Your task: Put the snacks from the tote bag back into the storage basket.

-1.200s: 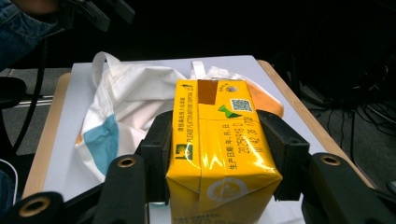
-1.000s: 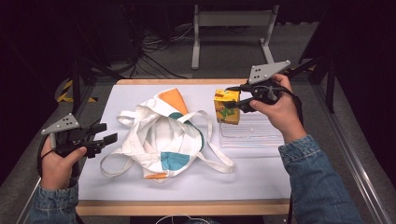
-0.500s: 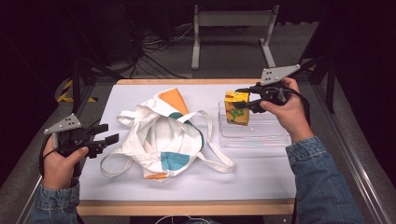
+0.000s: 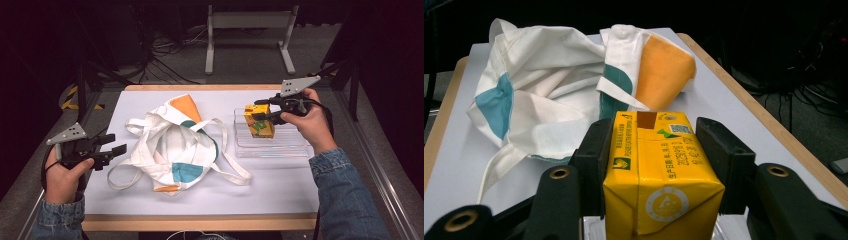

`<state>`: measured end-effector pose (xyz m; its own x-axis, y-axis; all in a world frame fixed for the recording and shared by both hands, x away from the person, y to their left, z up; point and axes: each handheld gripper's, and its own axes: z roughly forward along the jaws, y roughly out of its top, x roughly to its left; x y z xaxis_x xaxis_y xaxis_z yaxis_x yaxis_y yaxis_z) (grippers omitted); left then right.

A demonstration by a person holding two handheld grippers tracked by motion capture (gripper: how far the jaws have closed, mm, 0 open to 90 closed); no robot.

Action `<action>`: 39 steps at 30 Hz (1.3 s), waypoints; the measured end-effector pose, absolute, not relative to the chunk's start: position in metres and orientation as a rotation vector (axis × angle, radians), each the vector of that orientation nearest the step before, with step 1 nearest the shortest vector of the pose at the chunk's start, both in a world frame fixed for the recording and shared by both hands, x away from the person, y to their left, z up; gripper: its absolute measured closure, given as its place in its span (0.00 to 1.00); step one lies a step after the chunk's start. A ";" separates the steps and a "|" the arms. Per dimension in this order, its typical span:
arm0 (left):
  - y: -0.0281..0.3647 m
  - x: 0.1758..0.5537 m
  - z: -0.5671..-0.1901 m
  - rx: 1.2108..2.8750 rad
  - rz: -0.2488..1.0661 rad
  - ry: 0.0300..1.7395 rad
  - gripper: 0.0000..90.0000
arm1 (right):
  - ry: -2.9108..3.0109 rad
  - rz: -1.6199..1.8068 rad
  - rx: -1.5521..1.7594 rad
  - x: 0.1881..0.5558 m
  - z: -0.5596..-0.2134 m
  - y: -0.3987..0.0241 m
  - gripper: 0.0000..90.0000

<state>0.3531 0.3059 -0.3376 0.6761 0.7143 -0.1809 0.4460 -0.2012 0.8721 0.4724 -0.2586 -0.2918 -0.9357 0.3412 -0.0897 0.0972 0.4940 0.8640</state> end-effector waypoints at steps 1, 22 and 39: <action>0.306 0.352 -0.338 1.842 0.318 0.919 0.38 | 2.493 1.413 0.372 0.473 -0.293 -0.259 0.57; 0.314 0.342 -0.339 1.838 0.343 0.953 0.38 | 2.539 1.452 0.315 0.477 -0.327 -0.258 0.57; 0.316 0.339 -0.341 1.842 0.344 0.968 0.38 | 2.552 1.499 0.307 0.475 -0.351 -0.263 0.57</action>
<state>0.3386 0.3155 -0.3412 0.6409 0.7466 -0.1787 0.4665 -0.1940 0.8630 0.4753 -0.2627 -0.3514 -0.9651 0.2589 -0.0380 0.0928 0.4746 0.8753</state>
